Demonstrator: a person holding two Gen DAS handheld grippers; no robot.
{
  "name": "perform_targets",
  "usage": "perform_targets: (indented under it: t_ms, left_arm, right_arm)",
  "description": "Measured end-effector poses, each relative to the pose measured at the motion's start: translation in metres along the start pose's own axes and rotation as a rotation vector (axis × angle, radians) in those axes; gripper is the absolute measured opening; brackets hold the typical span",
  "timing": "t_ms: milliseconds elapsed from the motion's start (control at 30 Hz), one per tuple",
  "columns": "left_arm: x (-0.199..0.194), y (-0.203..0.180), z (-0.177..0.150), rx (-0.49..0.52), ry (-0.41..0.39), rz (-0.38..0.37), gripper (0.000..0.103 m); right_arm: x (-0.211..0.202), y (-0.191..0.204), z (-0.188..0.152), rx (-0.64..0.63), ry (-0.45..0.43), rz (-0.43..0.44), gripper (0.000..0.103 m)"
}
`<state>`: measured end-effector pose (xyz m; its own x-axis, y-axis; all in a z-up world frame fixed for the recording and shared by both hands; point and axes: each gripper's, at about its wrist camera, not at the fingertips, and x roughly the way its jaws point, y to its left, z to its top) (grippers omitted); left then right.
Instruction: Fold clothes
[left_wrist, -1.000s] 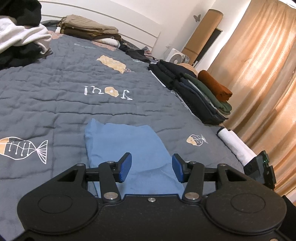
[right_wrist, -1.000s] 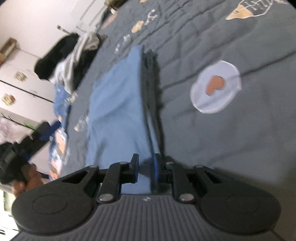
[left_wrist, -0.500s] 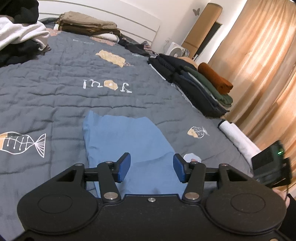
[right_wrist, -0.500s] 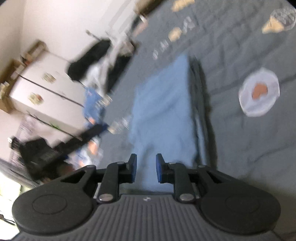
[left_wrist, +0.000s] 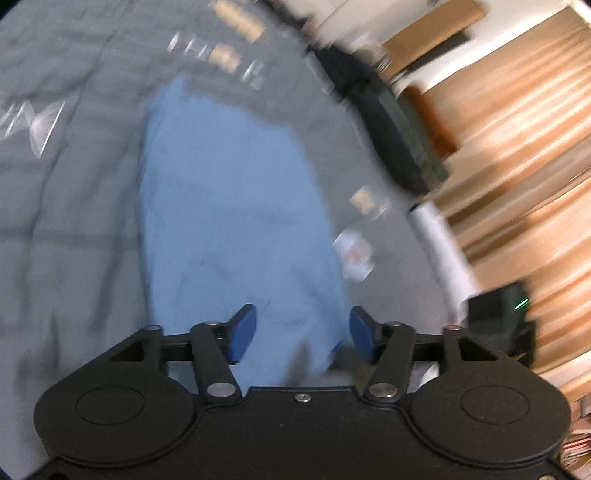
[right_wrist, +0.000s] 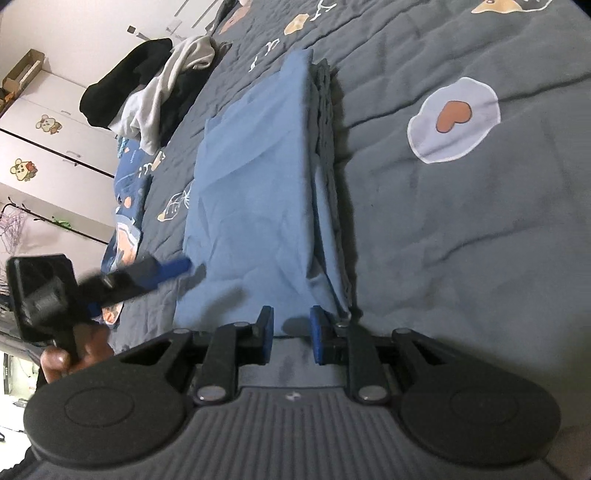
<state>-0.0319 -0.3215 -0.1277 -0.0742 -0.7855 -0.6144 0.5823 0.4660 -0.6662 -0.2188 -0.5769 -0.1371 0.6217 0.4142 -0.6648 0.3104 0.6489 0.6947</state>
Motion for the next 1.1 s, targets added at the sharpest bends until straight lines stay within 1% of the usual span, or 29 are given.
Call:
perform_targets:
  t_ms: [33,67,200,300,467,600,667,733,767,833,967,1033,1100]
  left_arm:
    - [0.004,0.002,-0.005,-0.004,0.028,0.024,0.059]
    - [0.005,0.003,-0.011,0.0,0.029,0.035,0.059]
    - [-0.006,0.002,-0.025,0.007,0.006,0.049,0.059]
    - [-0.017,0.0,-0.033,0.009,-0.019,0.06,0.059]
    - [-0.032,-0.011,-0.045,0.045,-0.051,0.095,0.062]
    - [-0.045,-0.022,-0.053,0.072,-0.103,0.139,0.063]
    - [-0.051,-0.027,-0.055,0.09,-0.133,0.175,0.063]
    - [-0.057,-0.033,-0.056,0.108,-0.162,0.212,0.063]
    - [-0.06,-0.035,-0.057,0.116,-0.177,0.23,0.063]
    - [-0.066,-0.04,-0.059,0.134,-0.207,0.267,0.063]
    - [-0.066,-0.051,-0.066,0.184,-0.216,0.367,0.063]
    - [-0.065,-0.058,-0.07,0.226,-0.216,0.416,0.064]
    - [-0.065,-0.062,-0.075,0.253,-0.213,0.436,0.066]
  right_arm:
    - [0.0,0.0,-0.002,0.001,-0.001,-0.005,0.02]
    - [0.001,0.0,-0.002,0.001,-0.001,-0.011,0.02]
    - [-0.002,0.002,-0.005,0.003,-0.002,-0.03,0.021]
    - [-0.008,0.01,-0.008,-0.01,-0.033,-0.038,0.021]
    - [-0.016,0.019,-0.019,-0.01,-0.138,-0.074,0.028]
    - [-0.026,0.03,-0.024,-0.021,-0.231,-0.099,0.03]
    - [-0.032,0.039,-0.027,-0.047,-0.278,-0.125,0.032]
    - [-0.037,0.047,-0.029,-0.074,-0.323,-0.151,0.041]
    - [-0.039,0.052,-0.031,-0.094,-0.337,-0.167,0.043]
    - [-0.039,0.058,-0.035,-0.139,-0.348,-0.224,0.049]
    - [-0.03,0.07,-0.041,-0.202,-0.333,-0.341,0.054]
    - [-0.028,0.072,-0.043,-0.213,-0.315,-0.355,0.057]
    - [-0.027,0.075,-0.046,-0.226,-0.301,-0.362,0.058]
